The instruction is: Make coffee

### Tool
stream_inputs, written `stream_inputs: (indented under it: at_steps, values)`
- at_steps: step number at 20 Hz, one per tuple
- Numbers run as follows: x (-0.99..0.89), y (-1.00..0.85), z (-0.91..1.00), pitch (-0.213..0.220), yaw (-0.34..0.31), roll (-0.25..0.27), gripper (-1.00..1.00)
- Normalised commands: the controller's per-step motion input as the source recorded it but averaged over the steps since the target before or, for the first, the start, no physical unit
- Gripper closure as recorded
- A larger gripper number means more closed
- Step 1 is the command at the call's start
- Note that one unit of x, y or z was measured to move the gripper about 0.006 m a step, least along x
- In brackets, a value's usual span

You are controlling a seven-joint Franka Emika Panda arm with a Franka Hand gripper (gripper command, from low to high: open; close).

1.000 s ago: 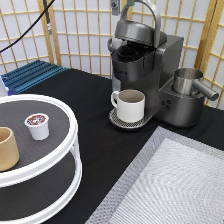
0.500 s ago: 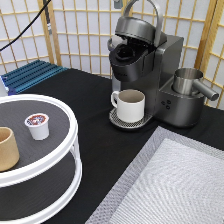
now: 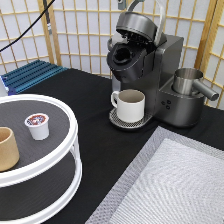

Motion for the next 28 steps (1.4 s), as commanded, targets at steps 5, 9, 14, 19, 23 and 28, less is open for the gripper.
stream_inputs:
  at_steps: [5,9,14,19,23,28]
  values:
    - [0.47,0.30,0.52,0.133,-0.077,-0.075,-1.00]
    - [0.11,-0.36,0.70,0.116,-0.022,0.094,-1.00]
    - [0.00,-0.85,0.44,0.088,0.000,0.220,-1.00]
    - [-0.09,-0.98,0.06,0.036,0.000,0.126,-1.00]
    - [-0.16,-0.94,-0.11,-0.007,-0.039,-0.005,-1.00]
    - [-0.35,-0.47,-0.32,-0.070,-0.198,-0.056,-1.00]
